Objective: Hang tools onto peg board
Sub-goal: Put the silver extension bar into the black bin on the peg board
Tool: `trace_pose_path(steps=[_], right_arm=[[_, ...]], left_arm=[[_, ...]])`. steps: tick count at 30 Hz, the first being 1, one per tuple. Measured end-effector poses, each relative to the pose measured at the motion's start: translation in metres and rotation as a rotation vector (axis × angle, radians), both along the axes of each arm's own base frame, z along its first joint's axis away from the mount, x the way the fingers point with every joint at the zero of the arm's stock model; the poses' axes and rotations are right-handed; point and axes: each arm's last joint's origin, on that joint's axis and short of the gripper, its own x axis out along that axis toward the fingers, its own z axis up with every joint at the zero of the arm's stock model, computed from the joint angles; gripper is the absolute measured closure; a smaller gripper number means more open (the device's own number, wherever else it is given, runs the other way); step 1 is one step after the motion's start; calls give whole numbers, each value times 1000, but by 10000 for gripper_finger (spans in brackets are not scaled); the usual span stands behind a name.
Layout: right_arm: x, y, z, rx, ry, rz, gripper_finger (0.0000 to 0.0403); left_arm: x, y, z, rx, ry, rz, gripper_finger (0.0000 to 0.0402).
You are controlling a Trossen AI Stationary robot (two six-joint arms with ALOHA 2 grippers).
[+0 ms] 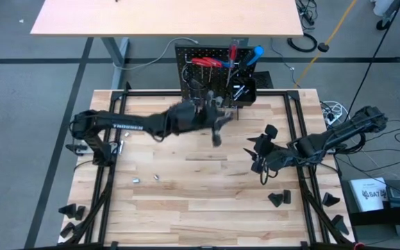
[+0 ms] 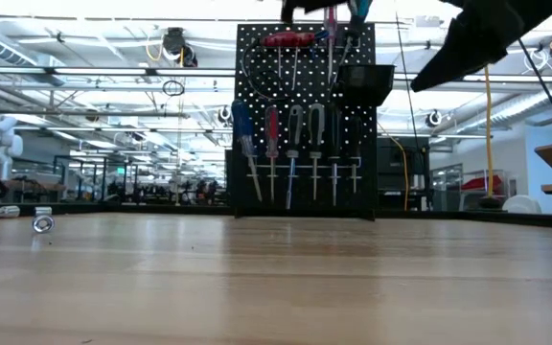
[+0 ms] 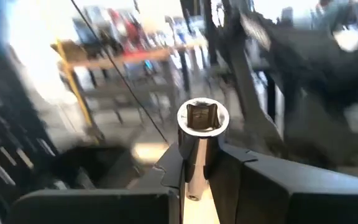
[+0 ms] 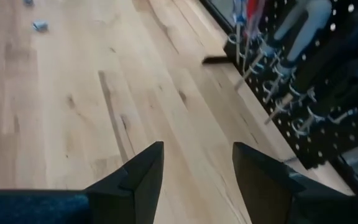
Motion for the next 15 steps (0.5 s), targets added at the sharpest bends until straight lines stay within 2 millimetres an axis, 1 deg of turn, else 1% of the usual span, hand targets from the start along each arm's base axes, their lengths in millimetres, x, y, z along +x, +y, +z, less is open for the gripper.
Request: trace_pose_path(steps=[2,5,9,12,15], right_arm=[[0,-1,-1,6,3,-8,220],[0,-1,0,6,1,-8,220],[-1,-1,-1,4,4,-7,220],[0,-1,-1,3,4,-6,220],[0,-1,-1,3,4,-6,220]], left_arm=[[4,13,21,16,-37,25,358],[12,32,36,11,-35,35,358],[27,52,39,4,-3,58,358],[42,64,33,1,39,74,358],[55,79,22,-4,83,96,358]])
